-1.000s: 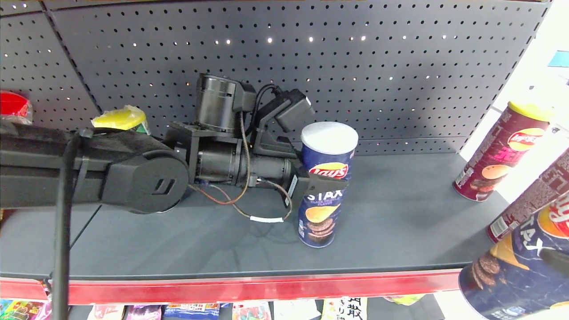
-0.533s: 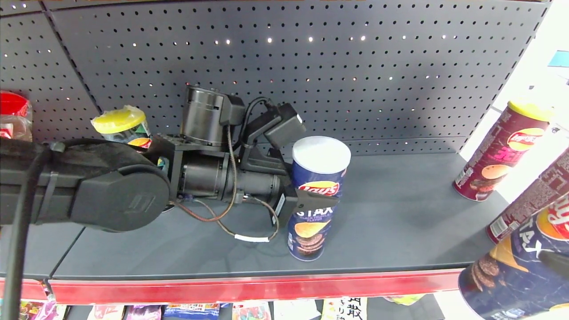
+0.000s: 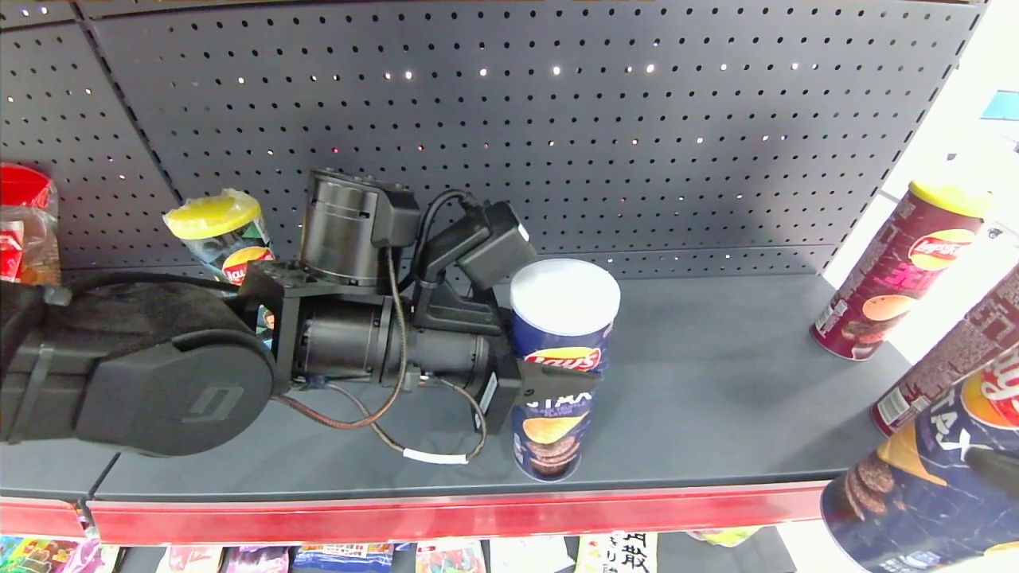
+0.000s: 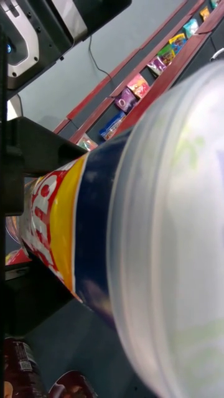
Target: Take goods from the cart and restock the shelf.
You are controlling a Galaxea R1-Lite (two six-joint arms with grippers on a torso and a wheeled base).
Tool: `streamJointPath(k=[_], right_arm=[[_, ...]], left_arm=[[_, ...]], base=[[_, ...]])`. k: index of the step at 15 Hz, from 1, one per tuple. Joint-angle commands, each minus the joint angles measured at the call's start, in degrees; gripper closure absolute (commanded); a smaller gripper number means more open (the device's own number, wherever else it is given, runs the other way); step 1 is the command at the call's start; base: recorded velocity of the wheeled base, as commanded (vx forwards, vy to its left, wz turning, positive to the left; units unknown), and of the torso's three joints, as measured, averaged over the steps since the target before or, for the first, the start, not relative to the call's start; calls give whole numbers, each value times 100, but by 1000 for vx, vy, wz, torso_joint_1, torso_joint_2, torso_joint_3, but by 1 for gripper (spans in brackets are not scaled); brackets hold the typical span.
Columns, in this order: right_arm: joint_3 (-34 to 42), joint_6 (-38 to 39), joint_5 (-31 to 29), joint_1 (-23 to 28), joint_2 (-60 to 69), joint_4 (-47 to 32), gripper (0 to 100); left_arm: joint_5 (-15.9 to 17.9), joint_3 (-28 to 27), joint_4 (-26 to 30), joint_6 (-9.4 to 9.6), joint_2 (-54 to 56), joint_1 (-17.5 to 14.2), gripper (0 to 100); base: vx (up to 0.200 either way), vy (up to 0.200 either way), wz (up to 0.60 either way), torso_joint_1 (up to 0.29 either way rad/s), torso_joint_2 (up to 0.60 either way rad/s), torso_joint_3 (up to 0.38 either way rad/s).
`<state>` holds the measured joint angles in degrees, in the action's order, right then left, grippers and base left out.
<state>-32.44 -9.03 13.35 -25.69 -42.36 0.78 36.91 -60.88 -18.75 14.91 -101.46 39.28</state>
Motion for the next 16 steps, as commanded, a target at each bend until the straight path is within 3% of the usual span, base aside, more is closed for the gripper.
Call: streamJointPath(k=[1,9,10,16], right_arm=[[10,-2,1,-7,-9,1,100],[-70,-2,1,-7,-88,1,100],[-70,-2,1,-7,-97,1,100],[-781,-20,54,-51,-1028,45,100]], left_arm=[[0,50,3,-6,21,10,100],[-44,366,-32,3,135,54,100],[-44,375,-41,3,144,54,0],[-123,1087,-103,-67,663,-105,0]], base=[[0,0,0,0,0,0],[0,0,0,0,0,0],[0,0,0,0,0,0],[0,0,0,0,0,0]])
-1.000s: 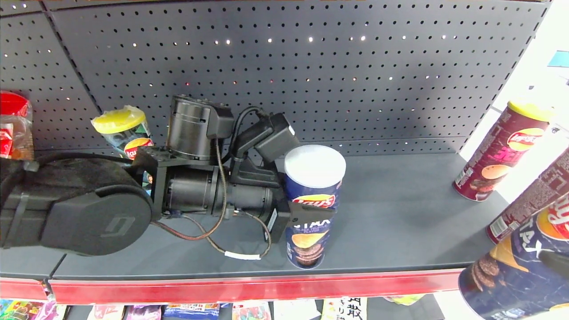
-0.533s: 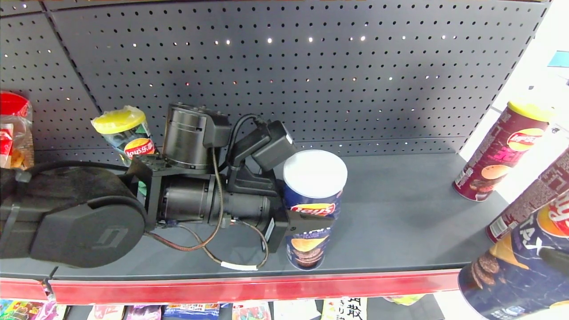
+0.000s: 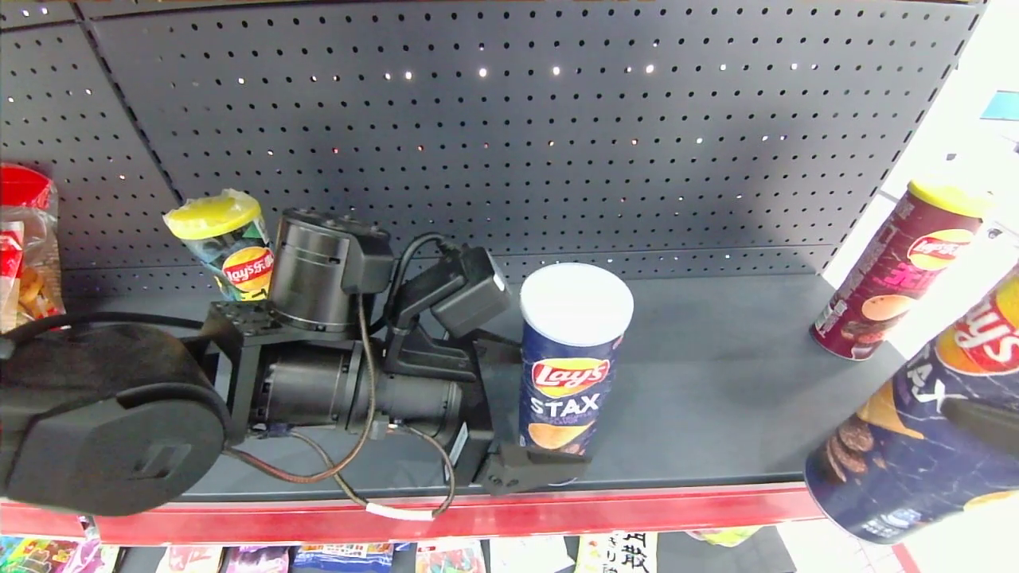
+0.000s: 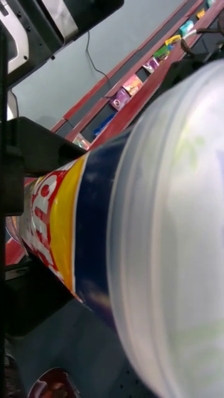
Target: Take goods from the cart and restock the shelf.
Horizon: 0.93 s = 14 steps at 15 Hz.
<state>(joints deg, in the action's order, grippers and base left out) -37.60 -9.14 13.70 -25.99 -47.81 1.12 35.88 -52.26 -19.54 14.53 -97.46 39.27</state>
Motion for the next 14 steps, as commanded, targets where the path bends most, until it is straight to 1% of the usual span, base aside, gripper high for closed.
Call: streamJointPath(k=[1,2,3,4,5,6,7,9,11,12,13,14], right_arm=[[-275,-17,18,-20,-510,20,100],[-644,-26,62,-55,-1081,37,100],[-846,-35,106,-134,-1433,90,100],[-978,-26,106,-240,-1767,283,100],[-1022,-26,106,-275,-1969,433,100],[-1118,-26,106,-345,-2558,1030,100],[-1215,-17,106,-433,-2944,1382,100],[-1575,0,124,-477,-3656,1813,100],[-2050,0,203,-477,-4192,1857,100],[-2331,0,273,-477,-4553,1874,100],[-2472,-9,308,-477,-4773,1883,100],[-2595,0,317,-477,-5045,2076,100]], left_arm=[[-19,243,-23,-29,281,-112,0],[-107,585,-23,-56,615,-279,0],[-107,796,-23,-64,834,-385,0],[-107,1016,-23,-135,1045,-455,0],[-107,1122,-23,-187,1168,-455,0],[-151,1464,-23,-293,1546,-508,0],[-239,1693,-23,-328,1792,-543,0],[-406,2141,-15,-504,2311,-639,0],[-722,2431,21,-592,2733,-701,0],[-1153,2563,29,-601,2926,-701,0],[-1390,2633,29,-609,3014,-701,0],[-1470,2651,47,-671,3119,-701,0]], base=[[0,0,0,0,0,0],[0,0,0,0,0,0],[0,0,0,0,0,0],[0,0,0,0,0,0],[0,0,0,0,0,0],[0,0,0,0,0,0],[0,0,0,0,0,0],[0,0,0,0,0,0],[0,0,0,0,0,0],[0,0,0,0,0,0],[0,0,0,0,0,0],[0,0,0,0,0,0]])
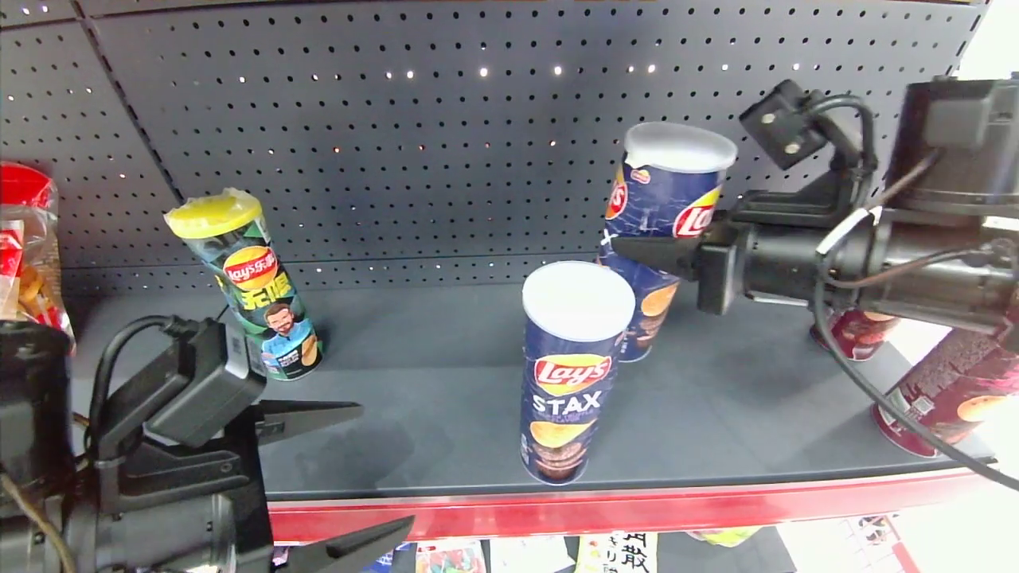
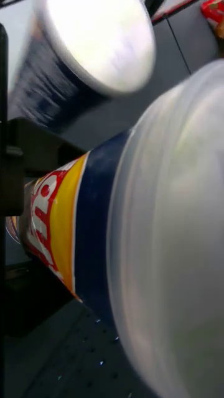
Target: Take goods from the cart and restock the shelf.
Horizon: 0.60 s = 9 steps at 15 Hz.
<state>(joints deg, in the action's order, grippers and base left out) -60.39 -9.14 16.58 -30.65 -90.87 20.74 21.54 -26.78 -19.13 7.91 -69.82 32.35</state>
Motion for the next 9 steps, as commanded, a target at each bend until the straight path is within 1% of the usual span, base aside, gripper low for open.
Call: streamJointPath(k=[1,2,4,7,9], right_arm=[[-350,0,38,-3,-898,247,100],[-482,0,47,24,-1223,589,100],[-728,0,47,15,-1486,642,100],[-878,0,38,-3,-1671,633,100],[-816,-9,38,-3,-1662,633,100]], left_arm=[[-36,103,23,-53,381,-10,0],[-53,103,23,-150,416,-19,0],[-45,138,23,-229,530,-177,0],[-53,288,14,-273,627,-212,0],[-53,314,23,-273,627,-221,0]], base=[[0,0,0,0,0,0],[0,0,0,0,0,0],[0,0,0,0,0,0],[0,0,0,0,0,0],[0,0,0,0,0,0]])
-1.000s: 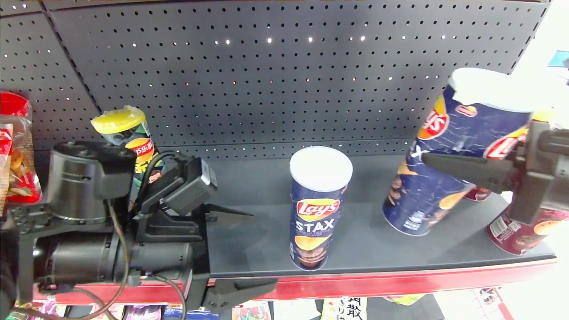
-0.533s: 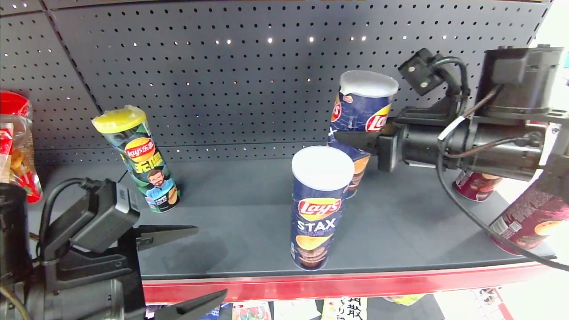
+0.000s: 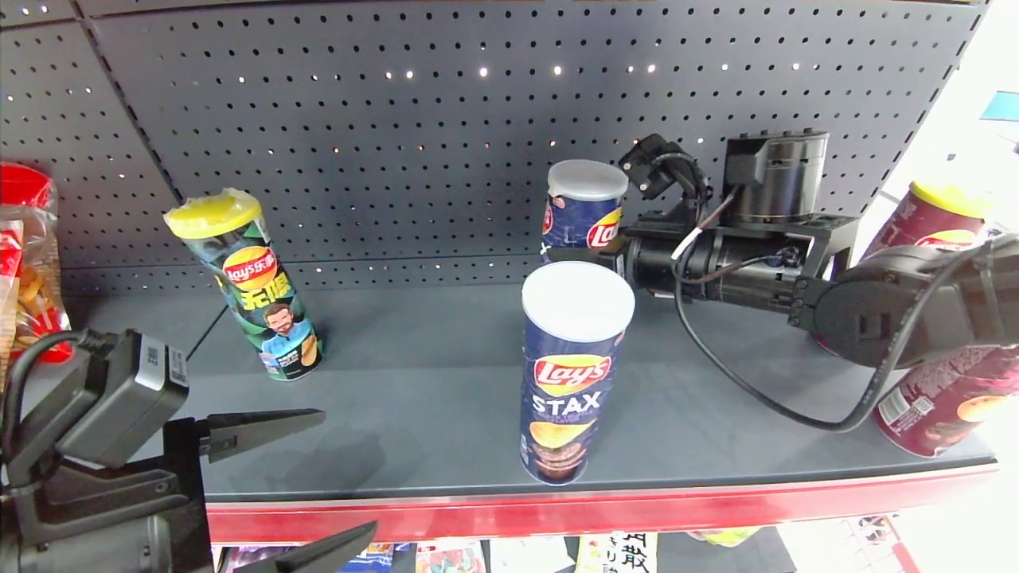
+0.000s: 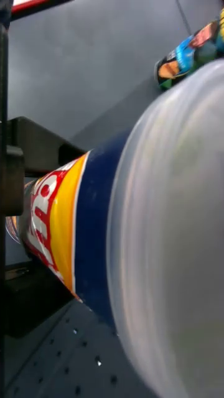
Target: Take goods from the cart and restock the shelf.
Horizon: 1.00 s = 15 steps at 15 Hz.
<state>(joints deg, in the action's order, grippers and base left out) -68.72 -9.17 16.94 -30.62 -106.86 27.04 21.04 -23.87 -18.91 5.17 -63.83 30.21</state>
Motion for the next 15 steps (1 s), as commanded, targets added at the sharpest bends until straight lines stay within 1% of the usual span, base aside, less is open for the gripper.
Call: streamJointPath(k=[1,3,10,11,15], right_arm=[[43,-6,2,21,-45,-6,100],[43,-15,-7,56,16,-32,100],[412,-32,2,39,218,-58,100],[465,-32,-7,30,218,-41,0],[658,3,-33,-14,377,-14,0]], left_arm=[[-4,14,1,2,11,3,0],[-4,14,1,2,11,3,0],[-4,23,1,10,-15,3,0],[5,14,1,2,-15,3,0],[14,-4,1,2,-77,3,0]], base=[[0,0,0,0,0,0],[0,0,0,0,0,0],[0,0,0,0,0,0],[0,0,0,0,0,0],[0,0,0,0,0,0]])
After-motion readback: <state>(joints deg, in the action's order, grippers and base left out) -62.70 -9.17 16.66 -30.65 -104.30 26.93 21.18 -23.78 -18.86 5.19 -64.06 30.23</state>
